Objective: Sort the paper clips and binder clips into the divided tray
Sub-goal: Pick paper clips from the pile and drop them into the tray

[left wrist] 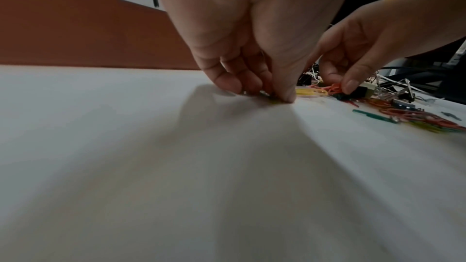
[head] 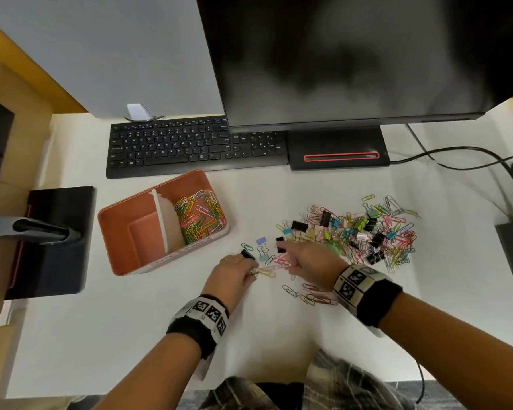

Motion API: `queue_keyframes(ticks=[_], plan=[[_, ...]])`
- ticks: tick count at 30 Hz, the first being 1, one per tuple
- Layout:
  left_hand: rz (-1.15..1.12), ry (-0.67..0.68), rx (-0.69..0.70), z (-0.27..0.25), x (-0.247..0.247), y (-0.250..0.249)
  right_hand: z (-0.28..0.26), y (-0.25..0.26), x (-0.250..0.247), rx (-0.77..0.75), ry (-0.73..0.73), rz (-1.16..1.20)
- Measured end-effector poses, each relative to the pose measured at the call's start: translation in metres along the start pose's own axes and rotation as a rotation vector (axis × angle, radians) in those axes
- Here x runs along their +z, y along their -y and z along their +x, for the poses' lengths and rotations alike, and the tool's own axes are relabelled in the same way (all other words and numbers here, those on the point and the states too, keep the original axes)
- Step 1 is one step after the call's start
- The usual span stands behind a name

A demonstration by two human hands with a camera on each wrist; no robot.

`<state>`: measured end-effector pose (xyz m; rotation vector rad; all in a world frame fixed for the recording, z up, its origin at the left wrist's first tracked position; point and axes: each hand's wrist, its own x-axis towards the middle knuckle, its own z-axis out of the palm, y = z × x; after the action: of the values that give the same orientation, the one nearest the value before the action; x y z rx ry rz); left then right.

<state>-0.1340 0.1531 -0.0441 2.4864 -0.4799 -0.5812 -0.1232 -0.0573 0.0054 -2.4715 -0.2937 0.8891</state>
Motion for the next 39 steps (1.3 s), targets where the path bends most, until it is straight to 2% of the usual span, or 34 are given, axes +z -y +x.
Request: queue_keyframes(ticks=[3,7,12,15,19,20,23,27,29,31,33,34,36,39], plan=[[0.016,-0.020,0.010,0.004,-0.004,0.000,0.001,-0.008,-0.009,-0.026,-0.053,-0.224],[0.038,-0.048,0.047,0.007,-0.005,-0.002,0.003,-0.004,0.009,-0.083,-0.063,-0.503],[0.105,-0.046,0.098,0.007,-0.002,-0.001,0.016,-0.001,0.021,-0.057,-0.096,-0.421],[0.151,-0.021,0.096,0.006,-0.001,-0.002,0.023,-0.001,0.023,-0.078,-0.140,-0.398],[0.178,-0.055,0.106,0.003,0.002,-0.001,0.027,0.001,0.027,-0.115,-0.122,-0.371],[0.181,-0.049,0.095,0.002,0.002,-0.001,0.028,-0.001,0.028,-0.121,-0.113,-0.355],[0.020,-0.006,-0.052,0.003,-0.006,-0.010,0.026,-0.003,0.025,-0.142,-0.092,-0.286],[0.068,-0.030,-0.052,0.007,-0.009,-0.010,0.022,-0.006,0.020,-0.138,-0.061,-0.241],[-0.009,-0.056,-0.107,0.006,-0.009,-0.002,0.023,-0.010,0.021,-0.123,-0.077,-0.244],[0.185,-0.064,0.043,0.005,-0.004,0.006,0.025,-0.012,0.021,-0.107,-0.073,-0.237],[0.253,-0.018,0.115,0.007,0.000,0.011,0.027,-0.012,0.021,-0.110,-0.064,-0.230],[0.307,-0.053,0.168,0.008,0.002,0.013,0.028,-0.012,0.021,-0.120,-0.071,-0.222],[0.346,-0.062,0.191,0.007,0.001,0.010,0.031,-0.013,0.019,-0.118,-0.081,-0.205],[0.368,-0.005,0.186,0.007,-0.004,0.006,0.034,-0.013,0.012,-0.100,-0.058,-0.212]])
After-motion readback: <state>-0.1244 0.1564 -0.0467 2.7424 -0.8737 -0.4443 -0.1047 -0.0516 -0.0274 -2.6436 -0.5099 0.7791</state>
